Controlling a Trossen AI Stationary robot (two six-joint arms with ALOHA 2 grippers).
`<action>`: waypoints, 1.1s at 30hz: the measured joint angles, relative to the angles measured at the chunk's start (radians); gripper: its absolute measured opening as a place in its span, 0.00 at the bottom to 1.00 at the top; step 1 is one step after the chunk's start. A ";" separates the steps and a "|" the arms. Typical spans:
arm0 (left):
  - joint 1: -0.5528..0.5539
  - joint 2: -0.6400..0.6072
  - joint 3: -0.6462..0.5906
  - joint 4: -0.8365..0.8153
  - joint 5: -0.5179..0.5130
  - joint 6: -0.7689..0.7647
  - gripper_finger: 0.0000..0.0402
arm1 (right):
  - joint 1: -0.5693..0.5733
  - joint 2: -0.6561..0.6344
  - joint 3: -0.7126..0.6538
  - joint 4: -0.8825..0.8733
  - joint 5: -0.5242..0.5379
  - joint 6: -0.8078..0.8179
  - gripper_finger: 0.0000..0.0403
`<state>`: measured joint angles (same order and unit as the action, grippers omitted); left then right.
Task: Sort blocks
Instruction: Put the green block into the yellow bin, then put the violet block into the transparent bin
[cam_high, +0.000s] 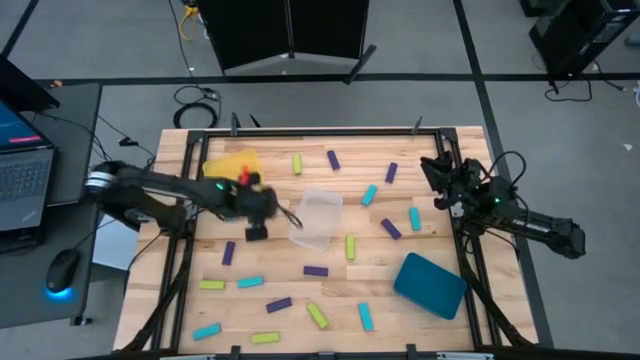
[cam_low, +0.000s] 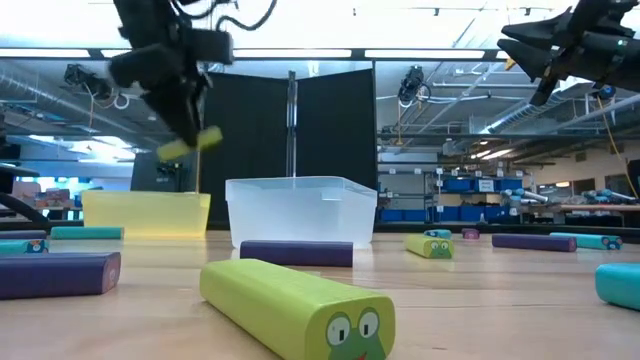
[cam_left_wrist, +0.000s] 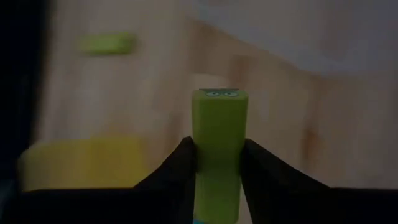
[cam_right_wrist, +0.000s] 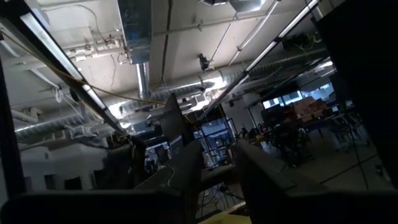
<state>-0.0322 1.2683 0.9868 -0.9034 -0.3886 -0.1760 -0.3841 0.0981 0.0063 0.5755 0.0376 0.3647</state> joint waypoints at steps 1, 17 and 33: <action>0.034 -0.038 -0.009 -0.009 -0.022 -0.050 0.25 | -0.001 0.000 0.000 0.000 0.000 -0.007 0.28; 0.454 -0.155 -0.126 -0.034 -0.072 -0.341 0.52 | 0.004 0.090 0.000 -0.015 -0.040 -0.053 0.28; 0.456 -0.186 -0.126 0.234 -0.069 -0.216 0.81 | 0.199 0.366 0.132 -0.151 -0.134 -0.068 0.28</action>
<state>0.4239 1.0820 0.8604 -0.6697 -0.4576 -0.3924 -0.1852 0.4639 0.1388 0.4243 -0.0960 0.2965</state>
